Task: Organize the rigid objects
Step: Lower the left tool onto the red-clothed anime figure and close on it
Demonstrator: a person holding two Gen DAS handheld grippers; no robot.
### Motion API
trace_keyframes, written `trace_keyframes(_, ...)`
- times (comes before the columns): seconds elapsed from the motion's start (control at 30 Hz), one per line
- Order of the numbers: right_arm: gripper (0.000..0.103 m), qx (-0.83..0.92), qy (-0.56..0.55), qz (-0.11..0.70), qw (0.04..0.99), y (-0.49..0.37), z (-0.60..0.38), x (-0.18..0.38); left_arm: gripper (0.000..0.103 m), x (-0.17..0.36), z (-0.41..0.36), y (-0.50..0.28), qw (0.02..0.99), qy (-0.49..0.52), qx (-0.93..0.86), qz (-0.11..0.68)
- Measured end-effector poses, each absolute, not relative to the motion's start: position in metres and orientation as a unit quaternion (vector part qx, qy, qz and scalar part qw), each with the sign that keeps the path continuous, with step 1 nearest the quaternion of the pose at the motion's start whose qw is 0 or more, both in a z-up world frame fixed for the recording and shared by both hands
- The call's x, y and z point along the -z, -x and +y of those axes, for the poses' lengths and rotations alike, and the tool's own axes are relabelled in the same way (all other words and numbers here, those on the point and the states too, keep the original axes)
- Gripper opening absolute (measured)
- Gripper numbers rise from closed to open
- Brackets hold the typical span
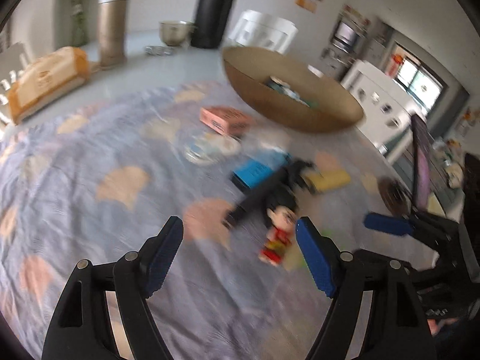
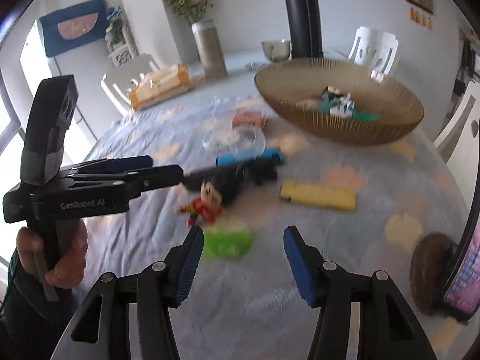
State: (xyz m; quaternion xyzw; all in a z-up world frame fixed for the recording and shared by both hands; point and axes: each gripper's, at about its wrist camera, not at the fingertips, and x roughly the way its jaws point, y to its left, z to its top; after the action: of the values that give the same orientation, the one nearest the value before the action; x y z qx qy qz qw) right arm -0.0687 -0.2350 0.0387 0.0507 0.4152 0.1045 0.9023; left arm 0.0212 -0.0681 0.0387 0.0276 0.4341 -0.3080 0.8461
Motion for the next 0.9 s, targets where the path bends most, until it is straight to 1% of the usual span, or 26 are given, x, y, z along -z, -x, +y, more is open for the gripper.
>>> trace_keyframes(0.1, 0.054, -0.105, -0.05, 0.432, 0.894, 0.068, -0.237, -0.029, 0.076, -0.038, -0.076, -0.012, 0.845, -0.045, 0.316, 0.429)
trace_keyframes(0.2, 0.054, -0.112, -0.053, 0.443, 0.888, 0.065, -0.237, -0.023, 0.075, -0.035, -0.08, -0.009, 0.839, -0.037, 0.322, 0.437)
trace_keyframes(0.27, 0.054, -0.124, -0.051, 0.447, 0.884, 0.062, -0.233, -0.021, 0.067, -0.03, -0.086, -0.01, 0.835, -0.046, 0.322, 0.444)
trace_keyframes(0.3, 0.054, -0.128, -0.049, 0.448, 0.883, 0.061, -0.23, -0.021, 0.061, -0.029, -0.088, -0.012, 0.833, -0.047, 0.321, 0.448)
trace_keyframes(0.37, 0.062, -0.133, -0.043, 0.453, 0.881, 0.057, -0.222, -0.018, 0.059, -0.024, -0.092, -0.017, 0.832, -0.044, 0.314, 0.456)
trace_keyframes(0.43, 0.062, -0.135, -0.038, 0.454, 0.88, 0.054, -0.214, -0.016, 0.059, -0.02, -0.095, -0.024, 0.83, -0.038, 0.303, 0.466)
trace_keyframes(0.57, 0.062, -0.126, -0.015, 0.451, 0.884, 0.05, -0.203, -0.012, 0.056, -0.021, -0.101, -0.024, 0.84, -0.043, 0.29, 0.457)
trace_keyframes(0.6, 0.062, -0.124, -0.01, 0.448, 0.885, 0.051, -0.202, -0.012, 0.051, -0.022, -0.103, -0.022, 0.84, -0.047, 0.292, 0.455)
trace_keyframes(0.63, 0.056, -0.122, -0.007, 0.444, 0.887, 0.052, -0.2, -0.012, 0.042, -0.021, -0.103, -0.021, 0.839, -0.048, 0.297, 0.454)
trace_keyframes(0.67, 0.048, -0.121, -0.004, 0.443, 0.889, 0.052, -0.2, -0.012, 0.037, -0.021, -0.105, -0.018, 0.835, -0.049, 0.305, 0.454)
trace_keyframes(0.7, 0.044, -0.116, -0.001, 0.441, 0.89, 0.052, -0.2, -0.012, 0.032, -0.02, -0.107, -0.016, 0.834, -0.054, 0.308, 0.454)
trace_keyframes(0.73, 0.04, -0.115, -0.002, 0.44, 0.891, 0.053, -0.201, -0.012, 0.03, -0.021, -0.111, -0.013, 0.836, -0.064, 0.307, 0.45)
trace_keyframes(0.77, 0.039, -0.115, -0.005, 0.439, 0.891, 0.053, -0.202, -0.013, 0.025, -0.021, -0.112, -0.012, 0.838, -0.07, 0.306, 0.446)
trace_keyframes(0.8, 0.039, -0.113, -0.01, 0.436, 0.893, 0.054, -0.204, -0.014, 0.023, -0.023, -0.113, -0.009, 0.839, -0.075, 0.306, 0.443)
trace_keyframes(0.9, 0.038, -0.104, -0.024, 0.433, 0.895, 0.057, -0.212, -0.019, 0.023, -0.031, -0.105, -0.006, 0.849, -0.065, 0.289, 0.437)
